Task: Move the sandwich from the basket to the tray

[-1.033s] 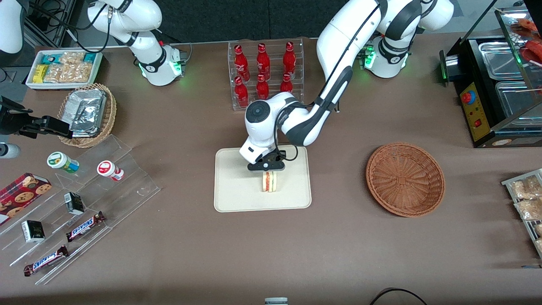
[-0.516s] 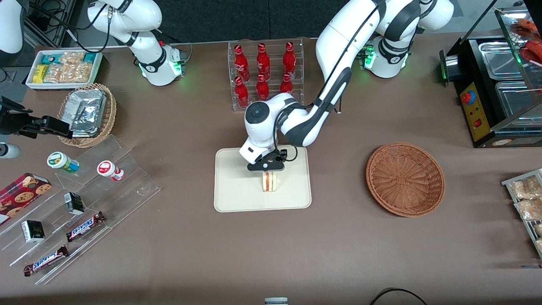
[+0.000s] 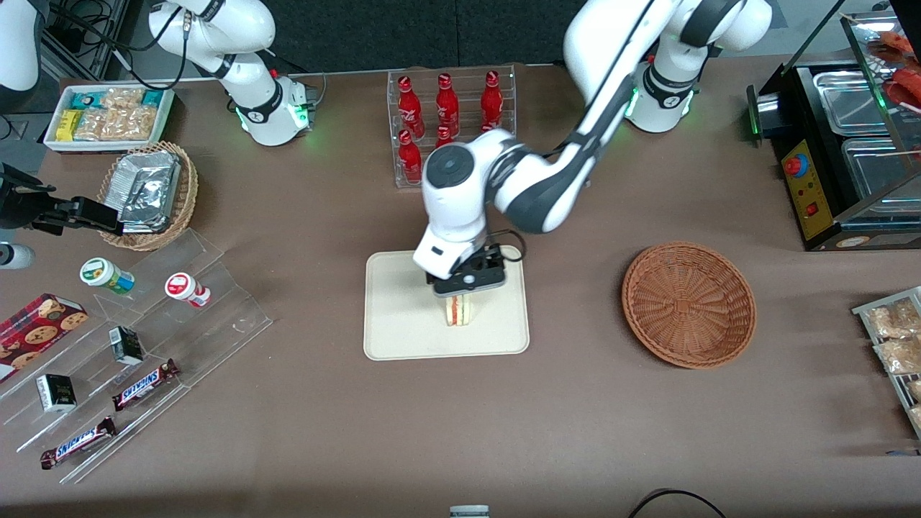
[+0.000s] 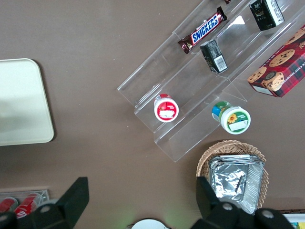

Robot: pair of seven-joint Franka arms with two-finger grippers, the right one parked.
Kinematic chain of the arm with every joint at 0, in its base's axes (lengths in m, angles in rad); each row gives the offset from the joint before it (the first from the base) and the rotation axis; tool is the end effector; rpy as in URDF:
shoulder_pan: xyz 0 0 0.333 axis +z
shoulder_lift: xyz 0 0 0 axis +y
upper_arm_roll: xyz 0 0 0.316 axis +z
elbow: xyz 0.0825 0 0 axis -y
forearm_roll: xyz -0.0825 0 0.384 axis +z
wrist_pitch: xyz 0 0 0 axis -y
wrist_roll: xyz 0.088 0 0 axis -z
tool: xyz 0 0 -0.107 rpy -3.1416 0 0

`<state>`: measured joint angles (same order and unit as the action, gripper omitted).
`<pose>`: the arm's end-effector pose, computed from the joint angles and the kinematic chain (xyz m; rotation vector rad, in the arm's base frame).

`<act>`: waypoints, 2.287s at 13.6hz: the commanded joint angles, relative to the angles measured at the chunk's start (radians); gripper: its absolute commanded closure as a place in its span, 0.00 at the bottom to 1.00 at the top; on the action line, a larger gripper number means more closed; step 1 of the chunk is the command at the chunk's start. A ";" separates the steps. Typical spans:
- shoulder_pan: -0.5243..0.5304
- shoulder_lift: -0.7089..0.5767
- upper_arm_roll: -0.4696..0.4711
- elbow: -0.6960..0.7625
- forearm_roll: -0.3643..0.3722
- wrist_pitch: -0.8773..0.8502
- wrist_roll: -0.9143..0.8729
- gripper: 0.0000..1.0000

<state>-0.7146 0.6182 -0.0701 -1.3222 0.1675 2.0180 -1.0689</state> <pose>0.5346 -0.5038 0.3822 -3.1080 -0.3625 -0.2170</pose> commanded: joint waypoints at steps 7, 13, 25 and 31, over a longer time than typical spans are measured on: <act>0.199 -0.264 0.029 -0.029 -0.008 -0.286 -0.049 0.00; 0.363 -0.428 0.027 -0.042 -0.026 -0.488 0.228 0.01; 0.688 -0.813 0.059 -0.279 -0.189 -0.676 0.928 0.00; 0.681 -0.827 0.076 -0.282 -0.181 -0.686 1.014 0.00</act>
<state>-0.0300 -0.2088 0.0147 -1.5956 -0.0062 1.3240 -0.0799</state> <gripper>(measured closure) 0.000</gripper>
